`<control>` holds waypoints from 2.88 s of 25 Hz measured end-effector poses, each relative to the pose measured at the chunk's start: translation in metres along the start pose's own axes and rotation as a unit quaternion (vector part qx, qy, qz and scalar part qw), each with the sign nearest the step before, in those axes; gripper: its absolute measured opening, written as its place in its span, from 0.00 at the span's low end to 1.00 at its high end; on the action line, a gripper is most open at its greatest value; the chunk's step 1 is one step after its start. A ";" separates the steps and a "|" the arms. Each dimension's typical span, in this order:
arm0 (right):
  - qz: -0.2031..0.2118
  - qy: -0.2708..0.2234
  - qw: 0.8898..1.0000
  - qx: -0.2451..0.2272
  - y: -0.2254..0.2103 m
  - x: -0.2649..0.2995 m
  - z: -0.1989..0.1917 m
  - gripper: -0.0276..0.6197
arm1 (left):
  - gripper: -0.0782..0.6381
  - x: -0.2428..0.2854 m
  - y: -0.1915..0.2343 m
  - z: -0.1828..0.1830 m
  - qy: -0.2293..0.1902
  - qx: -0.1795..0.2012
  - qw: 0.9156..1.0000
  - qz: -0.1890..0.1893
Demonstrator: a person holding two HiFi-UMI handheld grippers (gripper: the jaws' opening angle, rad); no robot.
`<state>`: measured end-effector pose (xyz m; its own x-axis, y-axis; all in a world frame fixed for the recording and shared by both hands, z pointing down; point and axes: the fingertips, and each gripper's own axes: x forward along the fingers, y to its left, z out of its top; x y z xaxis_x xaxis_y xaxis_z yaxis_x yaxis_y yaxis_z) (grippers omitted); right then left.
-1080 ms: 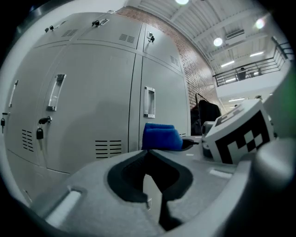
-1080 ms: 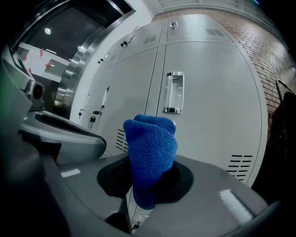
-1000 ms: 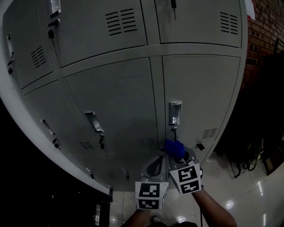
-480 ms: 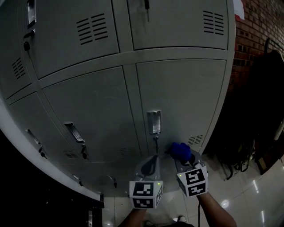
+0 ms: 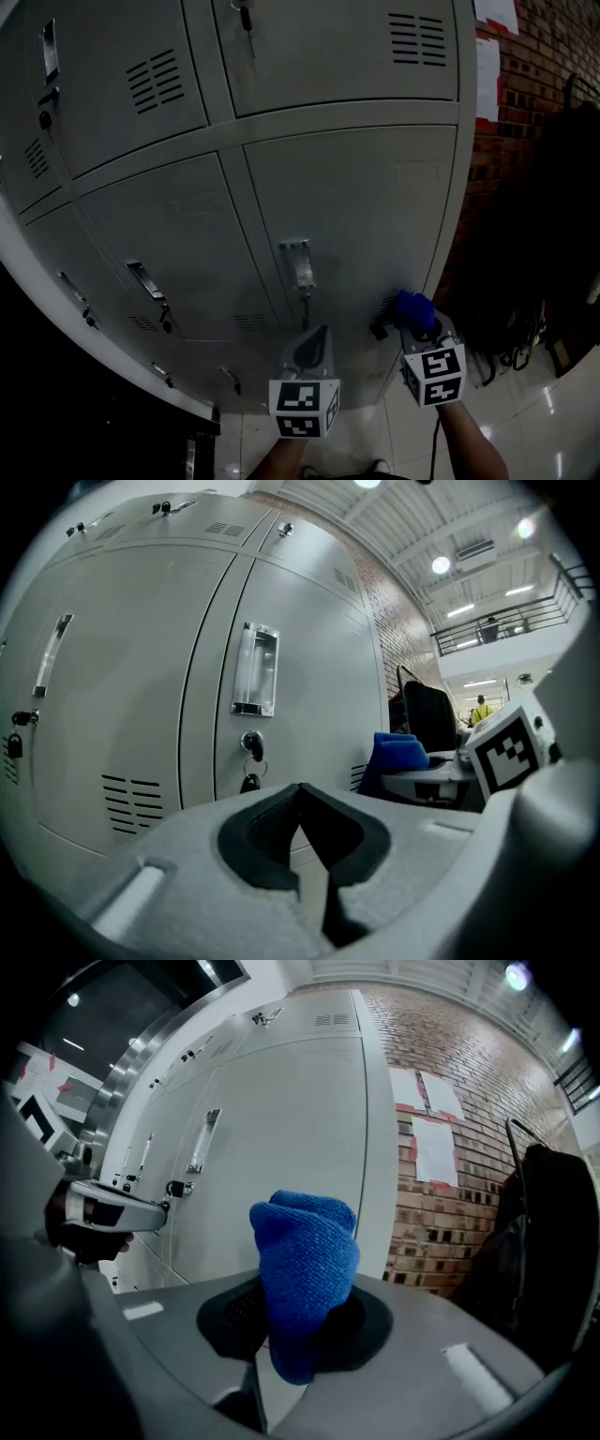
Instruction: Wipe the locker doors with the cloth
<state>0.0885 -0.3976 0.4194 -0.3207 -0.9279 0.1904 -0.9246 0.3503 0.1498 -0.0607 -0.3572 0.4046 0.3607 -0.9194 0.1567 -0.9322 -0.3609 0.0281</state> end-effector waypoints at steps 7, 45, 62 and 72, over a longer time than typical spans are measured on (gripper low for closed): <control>-0.002 0.004 1.000 0.001 -0.016 0.000 0.001 0.17 | 0.11 0.000 0.000 0.002 0.002 0.003 1.000 0.017; 0.124 -0.058 0.990 0.033 0.090 -0.003 0.120 0.17 | 0.11 -0.026 0.022 0.069 -0.053 0.022 0.998 0.028; 0.031 -0.012 0.998 0.050 -0.019 -0.018 0.072 0.18 | 0.11 -0.002 -0.015 0.073 -0.051 0.023 0.998 0.013; 0.083 -0.036 0.994 0.060 0.016 -0.030 0.102 0.18 | 0.11 -0.009 -0.002 0.084 -0.057 0.027 0.998 0.028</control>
<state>0.0622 -0.3770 0.3174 -0.4808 -0.8668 0.1325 -0.8742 0.4855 0.0040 -0.0593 -0.3616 0.3202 0.3117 -0.9492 0.0426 -0.9492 -0.3131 -0.0319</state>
